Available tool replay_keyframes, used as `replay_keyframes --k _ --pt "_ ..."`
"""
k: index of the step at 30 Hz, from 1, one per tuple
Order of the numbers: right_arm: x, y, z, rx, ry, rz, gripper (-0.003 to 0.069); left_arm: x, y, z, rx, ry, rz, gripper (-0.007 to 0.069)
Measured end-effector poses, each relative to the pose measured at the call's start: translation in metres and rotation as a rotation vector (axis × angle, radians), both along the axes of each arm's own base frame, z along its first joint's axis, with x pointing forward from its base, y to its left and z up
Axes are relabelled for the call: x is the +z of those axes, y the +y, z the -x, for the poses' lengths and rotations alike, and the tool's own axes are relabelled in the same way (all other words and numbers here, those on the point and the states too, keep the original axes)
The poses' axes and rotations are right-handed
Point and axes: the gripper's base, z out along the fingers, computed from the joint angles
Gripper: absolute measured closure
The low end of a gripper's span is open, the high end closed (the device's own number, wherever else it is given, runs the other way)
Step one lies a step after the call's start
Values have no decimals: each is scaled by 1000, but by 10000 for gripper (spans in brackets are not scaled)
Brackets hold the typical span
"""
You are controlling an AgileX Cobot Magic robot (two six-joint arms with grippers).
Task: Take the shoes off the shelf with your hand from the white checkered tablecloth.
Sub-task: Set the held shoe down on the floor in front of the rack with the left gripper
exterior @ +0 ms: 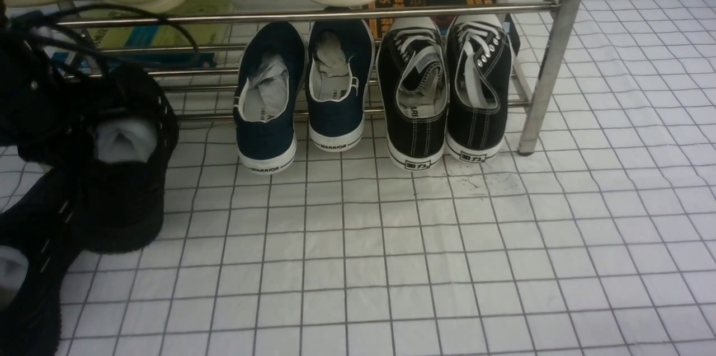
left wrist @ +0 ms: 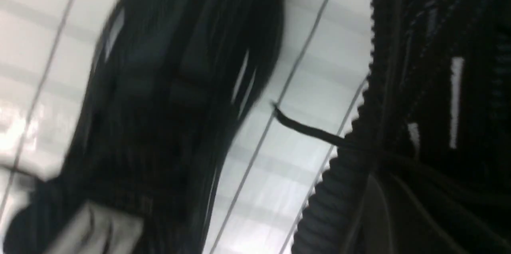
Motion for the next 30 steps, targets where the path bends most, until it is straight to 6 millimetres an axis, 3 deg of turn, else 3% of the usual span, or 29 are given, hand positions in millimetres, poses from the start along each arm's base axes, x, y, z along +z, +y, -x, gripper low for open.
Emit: replay_keyframes --k 6,17,24,28,30 --pt "0 0 0 0 0 0 420 -28 -17 26 -52 113 7 591" --pt "0 0 0 0 0 0 420 -47 -14 39 -61 136 -17 589" --pt "0 0 0 0 0 0 420 -35 -8 45 -50 105 -82 539" --pt "0 0 0 0 0 0 420 -16 -5 56 -44 64 -112 454" --pt "0 0 0 0 0 0 420 0 -5 66 -40 16 -115 372"
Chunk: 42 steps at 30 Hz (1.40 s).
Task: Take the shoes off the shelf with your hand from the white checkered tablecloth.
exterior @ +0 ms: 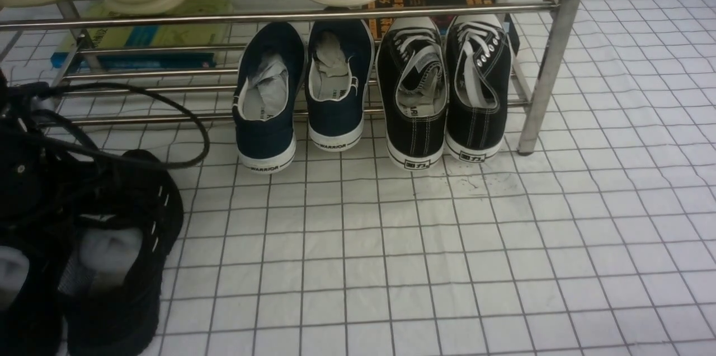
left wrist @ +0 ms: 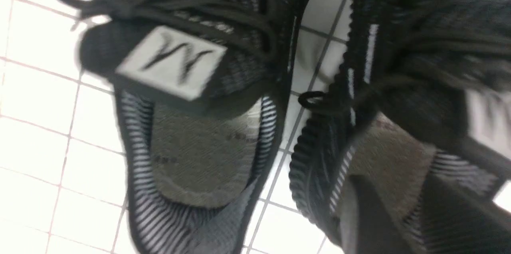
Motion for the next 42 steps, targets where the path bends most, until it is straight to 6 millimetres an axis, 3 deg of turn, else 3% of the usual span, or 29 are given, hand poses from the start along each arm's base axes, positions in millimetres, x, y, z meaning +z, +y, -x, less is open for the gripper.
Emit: replay_keyframes --k 4,6,9,10,12,17,18,19,23,32,42 --pt "0 0 0 0 0 0 420 20 1 17 -18 -33 -9 342" --pt "0 0 0 0 0 0 420 32 1 30 -45 -49 -19 369" --pt "0 0 0 0 0 0 420 52 2 60 -74 -107 -26 483" --pt "0 0 0 0 0 0 420 51 2 60 -76 -104 -27 491" --pt "0 0 0 0 0 0 420 58 -1 93 -110 -176 -7 585" --pt "0 0 0 0 0 0 420 43 -10 146 -186 -427 77 623" --pt "0 0 0 0 0 0 420 34 -13 161 -209 -560 97 623" --pt "0 0 0 0 0 0 420 31 -13 161 -211 -549 97 623" --pt "0 0 0 0 0 0 420 6 -16 193 -234 -827 109 623" --pt "0 0 0 0 0 0 420 -20 -12 210 -250 -902 42 620" --pt "0 0 0 0 0 0 420 -23 -9 208 -262 -905 -9 613"
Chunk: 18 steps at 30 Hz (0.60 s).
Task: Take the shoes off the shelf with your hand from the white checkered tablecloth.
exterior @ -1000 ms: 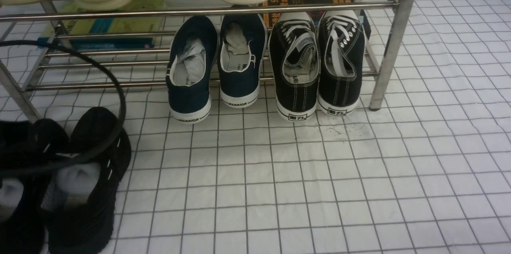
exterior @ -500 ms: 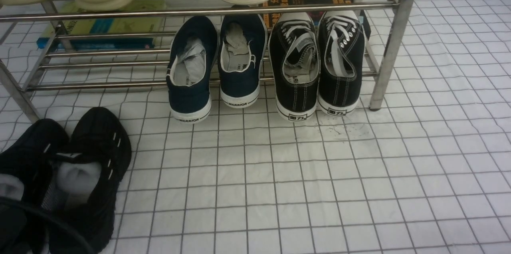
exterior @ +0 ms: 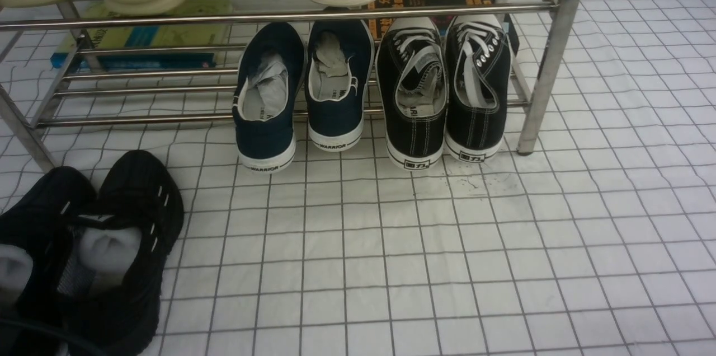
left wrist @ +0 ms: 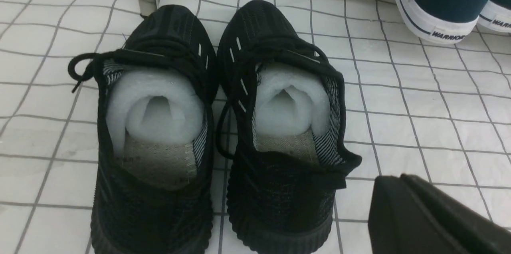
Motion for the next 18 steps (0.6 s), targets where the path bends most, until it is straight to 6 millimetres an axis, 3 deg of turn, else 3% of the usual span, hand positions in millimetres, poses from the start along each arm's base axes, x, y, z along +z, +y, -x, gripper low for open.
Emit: replay_keyframes --k 12,18 --pt "0 0 0 0 0 0 420 -70 5 4 11 -68 -100 603" --pt "0 0 0 0 0 0 420 -83 5 5 10 -110 -111 596"
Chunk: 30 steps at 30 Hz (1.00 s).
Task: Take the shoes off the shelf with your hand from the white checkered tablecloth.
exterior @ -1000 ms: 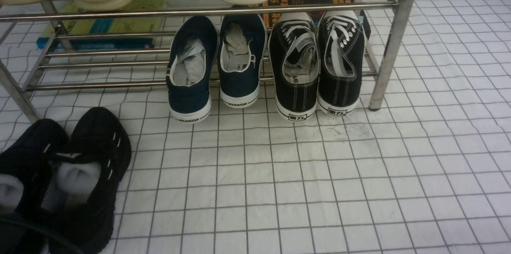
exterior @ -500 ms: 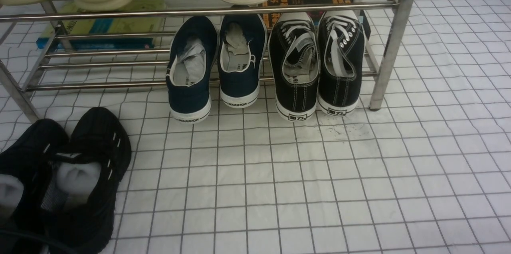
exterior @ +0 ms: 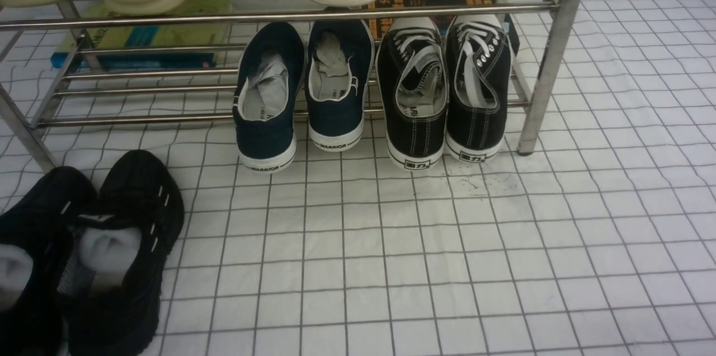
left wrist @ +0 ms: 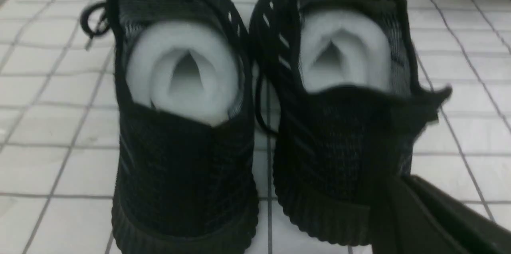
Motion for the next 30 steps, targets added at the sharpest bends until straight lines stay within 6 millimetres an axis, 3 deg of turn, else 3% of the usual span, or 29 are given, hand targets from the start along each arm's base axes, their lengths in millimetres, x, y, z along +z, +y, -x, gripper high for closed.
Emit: replay_keyframes --k 30 --pt "0 0 0 0 0 0 420 0 2 0 7 -7 -60 571"
